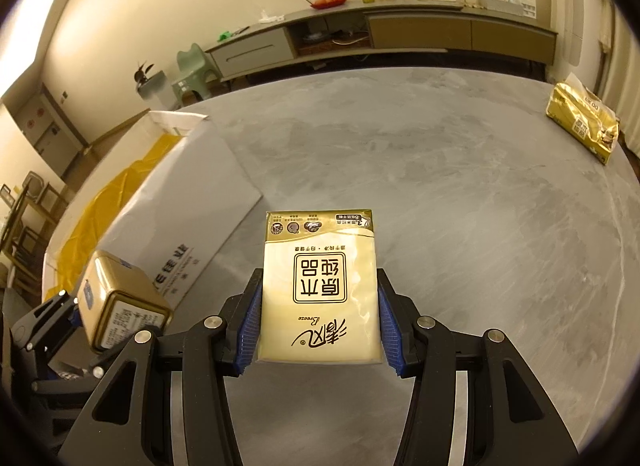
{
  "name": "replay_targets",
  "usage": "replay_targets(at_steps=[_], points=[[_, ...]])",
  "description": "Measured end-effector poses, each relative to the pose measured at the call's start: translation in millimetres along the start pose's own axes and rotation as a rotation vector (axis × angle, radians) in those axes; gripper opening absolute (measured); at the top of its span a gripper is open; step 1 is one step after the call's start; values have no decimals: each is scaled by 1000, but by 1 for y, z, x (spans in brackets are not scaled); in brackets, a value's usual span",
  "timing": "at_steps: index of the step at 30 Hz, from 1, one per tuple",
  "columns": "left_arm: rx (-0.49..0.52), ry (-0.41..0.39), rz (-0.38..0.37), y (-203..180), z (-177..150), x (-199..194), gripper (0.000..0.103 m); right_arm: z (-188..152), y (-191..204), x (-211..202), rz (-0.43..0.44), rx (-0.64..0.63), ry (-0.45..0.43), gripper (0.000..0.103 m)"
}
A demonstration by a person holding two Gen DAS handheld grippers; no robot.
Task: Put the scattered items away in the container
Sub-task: 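Lift the gold tin and tissue pack and carry them over the box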
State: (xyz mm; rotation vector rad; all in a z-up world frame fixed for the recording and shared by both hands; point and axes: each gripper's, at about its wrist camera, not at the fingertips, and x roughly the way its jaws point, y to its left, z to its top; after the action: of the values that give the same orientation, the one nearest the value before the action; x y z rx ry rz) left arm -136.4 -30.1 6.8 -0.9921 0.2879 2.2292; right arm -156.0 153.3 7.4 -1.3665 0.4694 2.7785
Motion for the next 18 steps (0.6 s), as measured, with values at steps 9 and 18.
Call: replay_targets(at_steps=[9, 18], points=[[-29, -36, -1, 18, -6, -32, 51, -26, 18, -20, 20, 10, -13, 54], [-39, -69, -30, 23, -11, -55, 51, -47, 42, -45, 45, 14, -35, 54]])
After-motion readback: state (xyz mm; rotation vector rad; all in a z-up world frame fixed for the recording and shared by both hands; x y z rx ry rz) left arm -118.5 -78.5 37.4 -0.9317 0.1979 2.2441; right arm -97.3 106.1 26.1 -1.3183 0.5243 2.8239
